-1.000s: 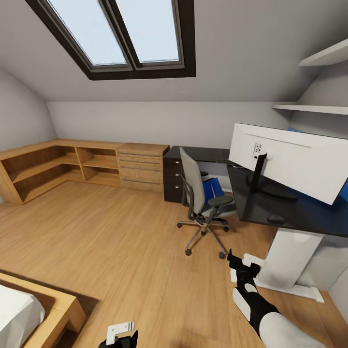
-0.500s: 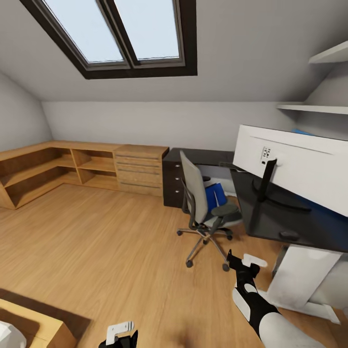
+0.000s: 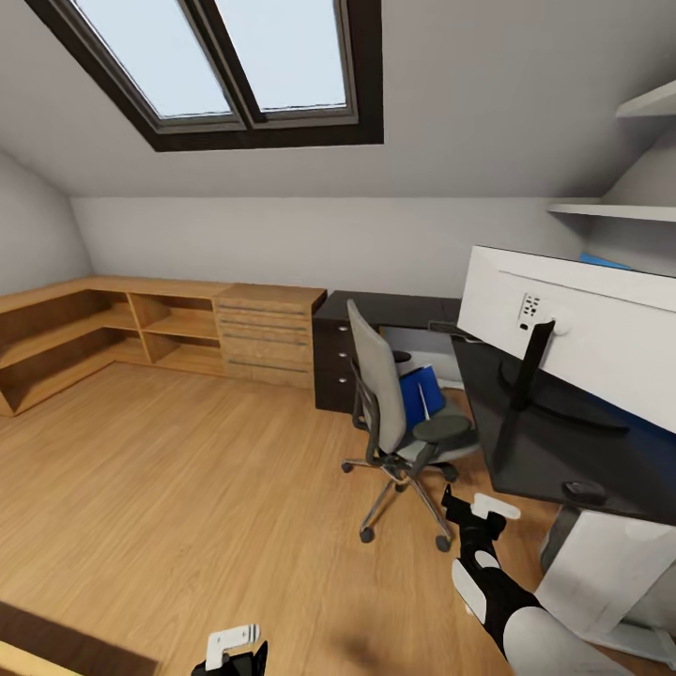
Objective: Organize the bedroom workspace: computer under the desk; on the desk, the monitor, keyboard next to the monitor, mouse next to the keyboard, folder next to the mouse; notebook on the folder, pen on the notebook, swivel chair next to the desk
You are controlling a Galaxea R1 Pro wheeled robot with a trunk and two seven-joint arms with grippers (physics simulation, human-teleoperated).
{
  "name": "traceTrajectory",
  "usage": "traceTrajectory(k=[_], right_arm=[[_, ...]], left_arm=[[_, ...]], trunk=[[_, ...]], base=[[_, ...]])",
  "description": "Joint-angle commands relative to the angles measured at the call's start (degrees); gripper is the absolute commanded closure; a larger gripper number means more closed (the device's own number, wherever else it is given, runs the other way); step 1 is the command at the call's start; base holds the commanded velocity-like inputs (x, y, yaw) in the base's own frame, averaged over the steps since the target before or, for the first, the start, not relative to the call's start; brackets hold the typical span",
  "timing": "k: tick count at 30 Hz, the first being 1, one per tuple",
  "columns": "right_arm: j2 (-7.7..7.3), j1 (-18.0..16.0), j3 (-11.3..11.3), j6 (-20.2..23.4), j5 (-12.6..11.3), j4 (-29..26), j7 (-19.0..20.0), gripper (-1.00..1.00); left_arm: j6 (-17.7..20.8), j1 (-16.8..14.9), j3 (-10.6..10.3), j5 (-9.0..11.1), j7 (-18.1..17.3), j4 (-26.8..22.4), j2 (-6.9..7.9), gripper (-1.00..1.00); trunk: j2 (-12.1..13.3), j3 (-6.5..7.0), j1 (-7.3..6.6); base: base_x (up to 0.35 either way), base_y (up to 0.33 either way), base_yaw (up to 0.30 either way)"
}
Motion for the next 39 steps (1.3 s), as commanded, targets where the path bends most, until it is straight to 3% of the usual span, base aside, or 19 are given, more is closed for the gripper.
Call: traceTrajectory(k=[1, 26, 39], right_arm=[[0.03, -0.04, -0.13, -0.23, -0.19, 0.03, 0.04, -1.00], [-0.06, -0.06, -0.28, -0.22, -0.29, 0.03, 0.00, -1.00], [-0.06, -0.03, -0.28, -0.22, -0.29, 0.03, 0.00, -1.00]], left_arm=[[0.30, -0.01, 0.07, 0.59, 0.03, -0.10, -0.02, -1.00], [0.31, -0.01, -0.14, 0.65, -0.01, -0.18, -0.15, -1.00], [0.30, -0.01, -0.20, 0.65, 0.03, -0.18, -0.22, -1.00]], trunk=[[-0.03, -0.06, 0.01], [-0.03, -0.06, 0.01], [-5.24, -2.39, 2.86]], base=[[0.073, -0.020, 0.000], [0.064, -0.002, 0.000], [0.000, 0.000, 0.000]])
